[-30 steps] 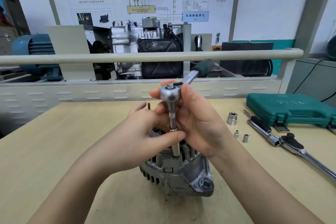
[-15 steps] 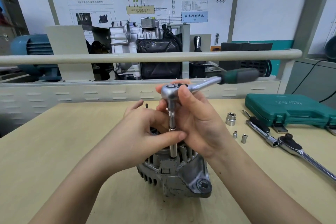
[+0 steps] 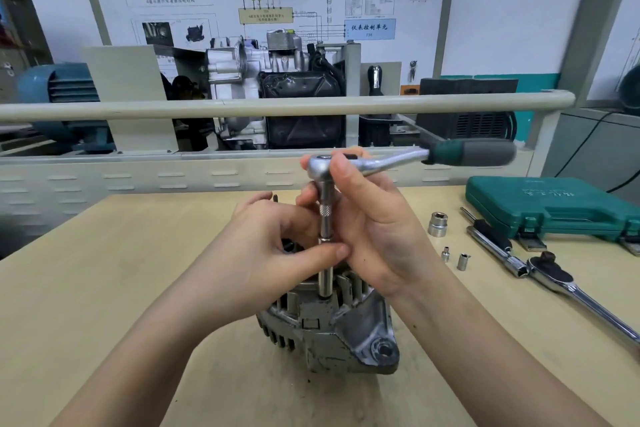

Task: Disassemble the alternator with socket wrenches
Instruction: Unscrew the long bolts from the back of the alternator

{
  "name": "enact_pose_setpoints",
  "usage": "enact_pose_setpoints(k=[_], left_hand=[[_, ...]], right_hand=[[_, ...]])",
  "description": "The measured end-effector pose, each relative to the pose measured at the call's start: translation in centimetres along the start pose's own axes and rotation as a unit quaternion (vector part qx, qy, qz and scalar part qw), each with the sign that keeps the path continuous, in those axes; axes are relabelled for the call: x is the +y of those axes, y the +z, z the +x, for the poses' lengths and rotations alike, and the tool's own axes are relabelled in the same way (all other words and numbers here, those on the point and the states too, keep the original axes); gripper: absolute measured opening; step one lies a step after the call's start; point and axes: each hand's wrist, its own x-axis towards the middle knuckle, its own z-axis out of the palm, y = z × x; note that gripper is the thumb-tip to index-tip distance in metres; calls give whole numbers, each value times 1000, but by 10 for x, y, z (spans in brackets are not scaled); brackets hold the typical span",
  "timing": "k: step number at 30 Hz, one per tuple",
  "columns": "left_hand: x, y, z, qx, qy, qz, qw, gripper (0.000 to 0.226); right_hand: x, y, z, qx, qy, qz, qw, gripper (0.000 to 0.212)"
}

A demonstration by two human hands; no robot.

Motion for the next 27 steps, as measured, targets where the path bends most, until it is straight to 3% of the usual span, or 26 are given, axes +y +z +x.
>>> enact_pose_setpoints(k=[10,12,15,18,21,27], left_hand=[[-6,-10,1,-57,-18,-12,998,22],[-6,-10,0,-56,-11,-3,998,25],[-2,-7,1,-43,4,18,999,4],[-2,-5,1,-29,13,46,998,5],[-5,-3,0,-11,22,62,998,31],[-4,0,-1,13,18,74,997,46]], right_hand=[[1,2,1,-12,41,-40,998,46],[1,1,1,-13,52,-34,998,46],[2,1,0,-19,60,-14,998,44],[3,0,-1,-20,49,4,999,43],[1,0,0,-14,25,14,999,53],[0,-2,1,-11,20,3,1000,60]])
